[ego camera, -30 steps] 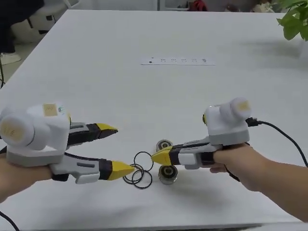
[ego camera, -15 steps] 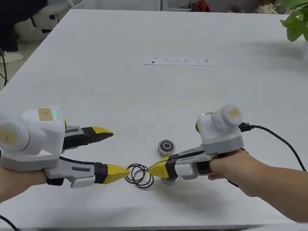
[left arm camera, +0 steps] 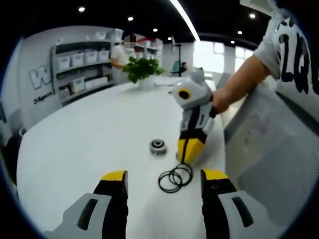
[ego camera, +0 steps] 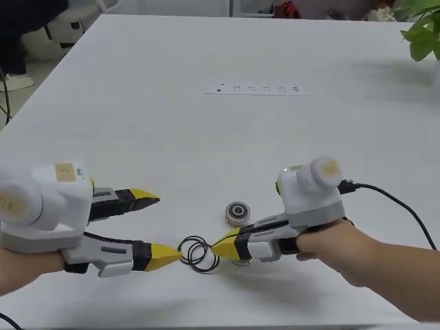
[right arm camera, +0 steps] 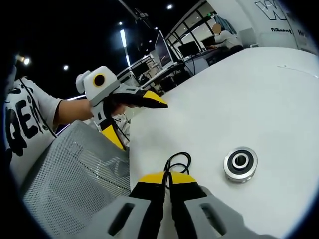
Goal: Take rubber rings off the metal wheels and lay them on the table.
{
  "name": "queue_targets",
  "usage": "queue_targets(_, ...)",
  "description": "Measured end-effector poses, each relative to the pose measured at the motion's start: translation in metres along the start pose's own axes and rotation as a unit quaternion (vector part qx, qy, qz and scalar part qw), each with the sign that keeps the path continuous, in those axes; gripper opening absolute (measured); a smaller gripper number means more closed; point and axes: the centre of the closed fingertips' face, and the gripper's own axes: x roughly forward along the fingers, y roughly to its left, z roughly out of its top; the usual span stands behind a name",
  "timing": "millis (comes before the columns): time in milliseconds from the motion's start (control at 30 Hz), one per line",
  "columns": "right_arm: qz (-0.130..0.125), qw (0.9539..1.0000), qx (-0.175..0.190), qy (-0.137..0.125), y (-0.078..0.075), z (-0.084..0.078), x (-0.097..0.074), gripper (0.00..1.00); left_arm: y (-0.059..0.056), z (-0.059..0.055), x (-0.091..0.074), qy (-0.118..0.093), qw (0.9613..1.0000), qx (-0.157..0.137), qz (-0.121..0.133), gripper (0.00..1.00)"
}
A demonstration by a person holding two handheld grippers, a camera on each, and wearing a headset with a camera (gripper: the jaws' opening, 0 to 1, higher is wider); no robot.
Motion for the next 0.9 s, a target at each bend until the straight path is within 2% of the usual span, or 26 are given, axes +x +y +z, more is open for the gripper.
queue_targets(200,-0.009,0.9999,-0.014,0.001,-0.003,0.0,0.0,0.05,0.0,0.0,-0.001,0.0,1.0,0.0,0.002,0.6)
queue_targets(467,-0.024,0.9993,-0.023,-0.017,-0.008,0.01,-0.007,0.14,0.001,0.001,-0.003,-0.001,1.0,-0.001,0.005,0.6)
queue_targets(700,-0.043,0.997,-0.042,-0.048,-0.011,0.029,-0.022,0.24,0.002,0.004,-0.006,-0.005,1.0,0.0,0.008,0.6)
queue_targets(900,-0.071,0.9924,-0.062,-0.08,-0.015,0.047,-0.043,0.36,0.003,0.006,-0.008,-0.006,0.9999,0.003,0.01,0.61)
